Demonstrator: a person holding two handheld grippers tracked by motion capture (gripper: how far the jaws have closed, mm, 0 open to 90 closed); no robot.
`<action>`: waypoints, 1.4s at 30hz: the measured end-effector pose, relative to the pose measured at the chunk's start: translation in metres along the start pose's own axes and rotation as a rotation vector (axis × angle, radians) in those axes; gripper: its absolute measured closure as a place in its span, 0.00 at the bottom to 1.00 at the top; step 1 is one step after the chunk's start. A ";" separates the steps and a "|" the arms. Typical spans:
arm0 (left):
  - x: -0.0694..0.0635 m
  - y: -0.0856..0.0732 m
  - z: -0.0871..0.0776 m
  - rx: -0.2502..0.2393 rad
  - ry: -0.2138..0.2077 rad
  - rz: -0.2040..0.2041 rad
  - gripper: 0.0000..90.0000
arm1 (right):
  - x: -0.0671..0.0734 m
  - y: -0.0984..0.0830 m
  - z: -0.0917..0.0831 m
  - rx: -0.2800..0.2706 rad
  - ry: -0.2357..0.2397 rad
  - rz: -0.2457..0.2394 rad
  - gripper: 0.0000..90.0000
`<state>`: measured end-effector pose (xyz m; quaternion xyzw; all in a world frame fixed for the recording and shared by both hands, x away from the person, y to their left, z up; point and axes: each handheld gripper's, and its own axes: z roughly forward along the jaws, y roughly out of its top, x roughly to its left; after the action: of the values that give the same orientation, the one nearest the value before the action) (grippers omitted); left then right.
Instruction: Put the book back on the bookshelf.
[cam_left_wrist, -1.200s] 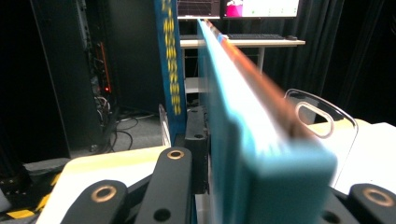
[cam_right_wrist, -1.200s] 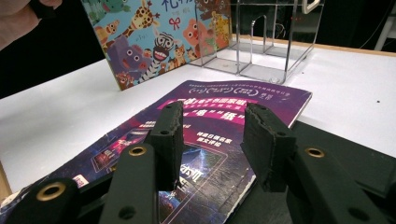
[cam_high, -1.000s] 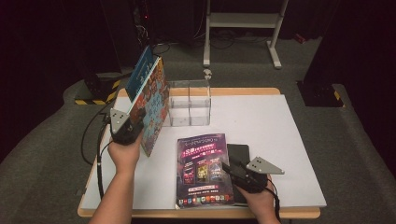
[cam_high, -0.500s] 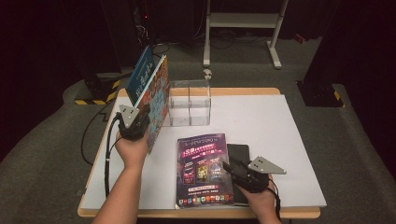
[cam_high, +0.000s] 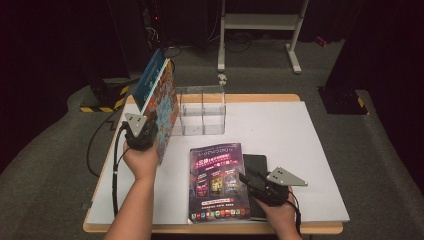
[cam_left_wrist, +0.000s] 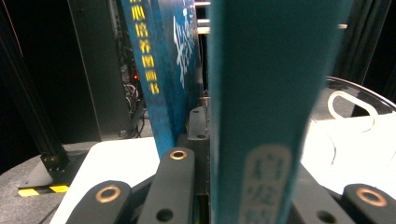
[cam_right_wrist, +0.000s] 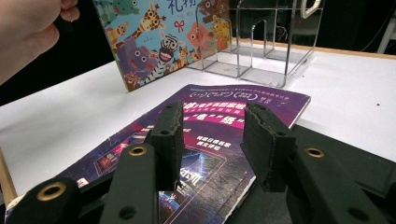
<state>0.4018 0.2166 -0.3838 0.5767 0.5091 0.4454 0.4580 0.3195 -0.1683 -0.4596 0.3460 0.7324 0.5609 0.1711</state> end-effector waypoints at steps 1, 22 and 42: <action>-0.001 -0.001 -0.001 -0.006 0.004 0.005 0.88 | 0.000 0.000 0.000 0.000 0.001 -0.001 0.64; 0.013 -0.044 -0.041 0.015 -0.039 -0.030 0.87 | 0.003 -0.001 0.002 0.009 -0.004 -0.010 0.65; 0.001 -0.041 -0.033 0.000 -0.012 -0.060 0.89 | 0.003 -0.001 0.002 0.009 -0.003 -0.010 0.65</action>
<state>0.3622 0.2228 -0.4178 0.5639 0.5233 0.4280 0.4743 0.3184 -0.1653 -0.4605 0.3441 0.7364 0.5561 0.1732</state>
